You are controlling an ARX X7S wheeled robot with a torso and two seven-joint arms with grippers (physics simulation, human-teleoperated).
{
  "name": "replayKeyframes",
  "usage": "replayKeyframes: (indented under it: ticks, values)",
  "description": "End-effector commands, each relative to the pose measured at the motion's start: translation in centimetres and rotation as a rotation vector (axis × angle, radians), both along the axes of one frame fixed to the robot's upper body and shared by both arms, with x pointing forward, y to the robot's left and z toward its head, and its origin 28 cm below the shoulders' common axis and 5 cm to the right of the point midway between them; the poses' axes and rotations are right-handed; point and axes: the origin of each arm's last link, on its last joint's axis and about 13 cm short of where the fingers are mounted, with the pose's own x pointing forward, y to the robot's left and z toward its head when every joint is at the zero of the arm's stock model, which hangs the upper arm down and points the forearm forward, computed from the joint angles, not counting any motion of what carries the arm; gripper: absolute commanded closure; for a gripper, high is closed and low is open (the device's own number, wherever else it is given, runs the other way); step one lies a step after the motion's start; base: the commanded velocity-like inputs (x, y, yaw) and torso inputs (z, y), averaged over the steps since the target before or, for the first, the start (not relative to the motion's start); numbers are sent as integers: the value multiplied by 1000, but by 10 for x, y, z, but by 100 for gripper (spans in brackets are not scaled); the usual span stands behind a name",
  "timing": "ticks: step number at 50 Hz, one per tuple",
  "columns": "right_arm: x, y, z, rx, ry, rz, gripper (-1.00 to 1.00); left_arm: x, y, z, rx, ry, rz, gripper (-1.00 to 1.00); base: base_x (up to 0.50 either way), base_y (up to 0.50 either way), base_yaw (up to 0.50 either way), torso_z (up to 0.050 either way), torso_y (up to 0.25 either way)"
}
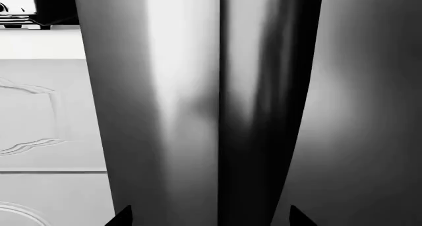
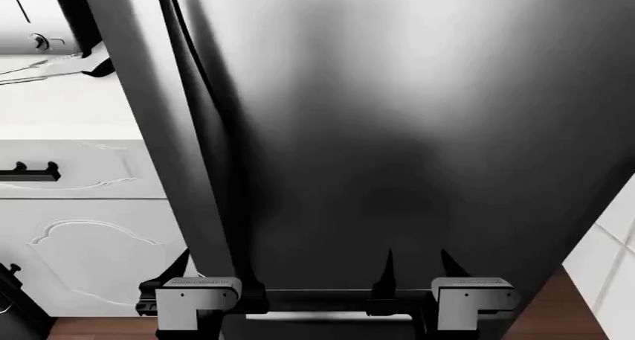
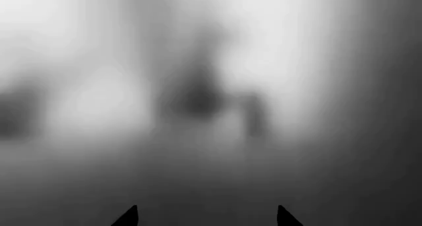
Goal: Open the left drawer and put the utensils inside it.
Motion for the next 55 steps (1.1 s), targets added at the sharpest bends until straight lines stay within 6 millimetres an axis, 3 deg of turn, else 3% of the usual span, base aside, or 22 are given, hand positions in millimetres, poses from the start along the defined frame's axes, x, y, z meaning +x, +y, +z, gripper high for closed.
replayKeyframes:
  ticks: [1,15,33,42,55]
  values:
    - [0,0,0,2,-2,0,-100,0,0,0,0,0,0,-100,0,0,0,0,0]
    - [1,1,0,-3,8,-7,-100,0,0,0,0,-5,2,-100,-164,71,0,0,0]
    - [-2,1,4,-38,-1,-25,-100,-1,2,2,-30,-3,19,-100,-248,477,0,0,0]
    - [-11,2,24,-67,-64,-1,-100,-2,19,37,-7,-55,29,-100,-63,500,0,0,0]
    - [-18,7,60,-137,-153,61,-100,-2,39,63,49,-113,87,-100,-14,500,0,0,0]
